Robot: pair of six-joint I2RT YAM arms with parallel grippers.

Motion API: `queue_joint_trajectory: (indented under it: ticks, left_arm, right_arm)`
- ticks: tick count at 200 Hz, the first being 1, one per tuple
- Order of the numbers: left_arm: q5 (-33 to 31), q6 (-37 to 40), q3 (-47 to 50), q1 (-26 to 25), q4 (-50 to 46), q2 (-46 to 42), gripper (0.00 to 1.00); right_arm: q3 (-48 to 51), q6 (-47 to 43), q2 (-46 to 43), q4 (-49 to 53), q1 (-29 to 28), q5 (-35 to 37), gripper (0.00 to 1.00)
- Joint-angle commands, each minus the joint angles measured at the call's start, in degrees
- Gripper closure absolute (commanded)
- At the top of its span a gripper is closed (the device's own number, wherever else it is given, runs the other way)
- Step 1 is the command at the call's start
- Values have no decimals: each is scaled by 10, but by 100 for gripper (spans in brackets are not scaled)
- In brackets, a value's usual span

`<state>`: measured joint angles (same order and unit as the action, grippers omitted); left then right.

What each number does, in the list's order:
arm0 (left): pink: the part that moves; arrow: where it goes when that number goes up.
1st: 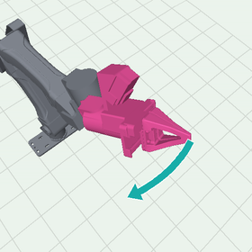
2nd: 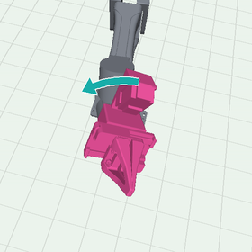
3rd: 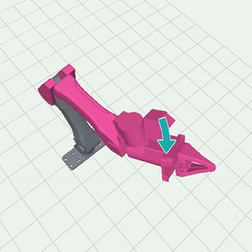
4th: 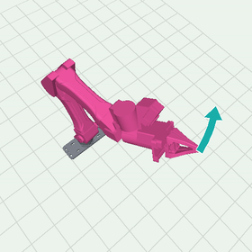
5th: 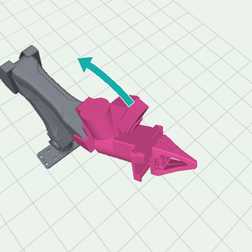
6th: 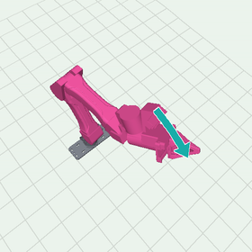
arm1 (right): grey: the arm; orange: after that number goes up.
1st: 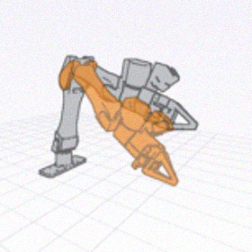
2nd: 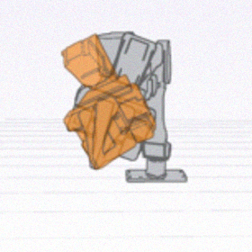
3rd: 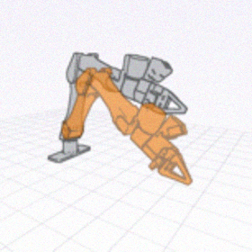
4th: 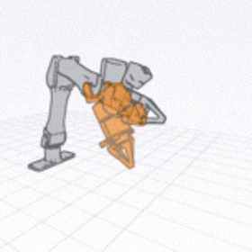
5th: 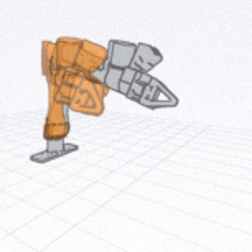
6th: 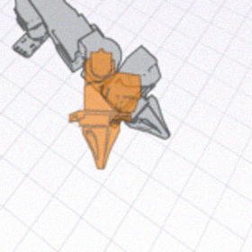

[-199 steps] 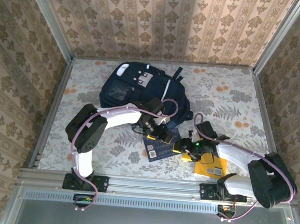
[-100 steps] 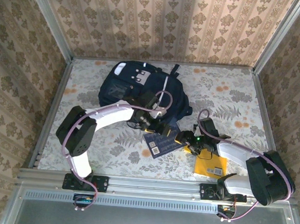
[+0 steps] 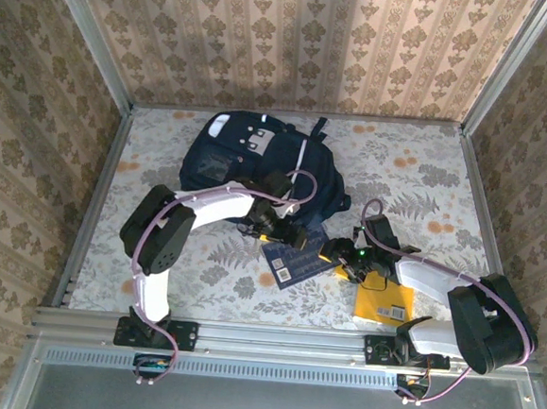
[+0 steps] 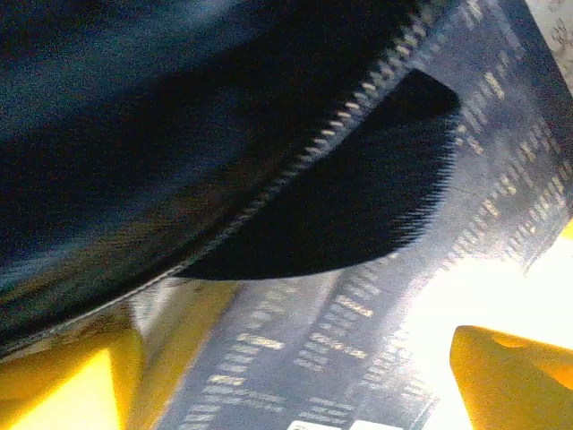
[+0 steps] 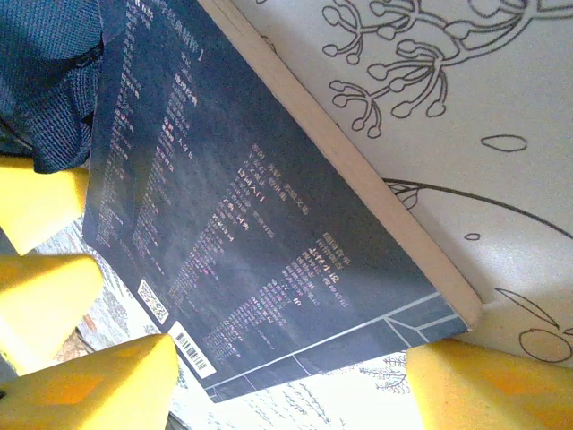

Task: Pack the student bag

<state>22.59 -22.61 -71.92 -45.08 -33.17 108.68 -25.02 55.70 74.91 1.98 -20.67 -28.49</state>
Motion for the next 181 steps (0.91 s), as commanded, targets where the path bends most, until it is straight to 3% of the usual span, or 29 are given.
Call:
queue_joint_trajectory:
  ticks: [1, 47, 100, 145, 181]
  left_arm:
    - [41, 13, -22, -18, -7, 12, 10]
    - [134, 10, -19, -33, 23, 21, 10]
    - [165, 1, -23, -37, 45, 35, 10]
    - [169, 11, -53, -51, 29, 62, 10]
    - [167, 21, -69, -60, 15, 69, 9]
  right_arm:
    - [-14, -37, 17, -46, 8, 57, 29]
    - [-8, -30, -21, -14, 54, 60, 27]
    - [30, 2, -36, -53, 65, 55, 26]
    - [45, 55, 29, -206, 68, -53, 28]
    - [42, 82, -16, -233, 68, -85, 30]
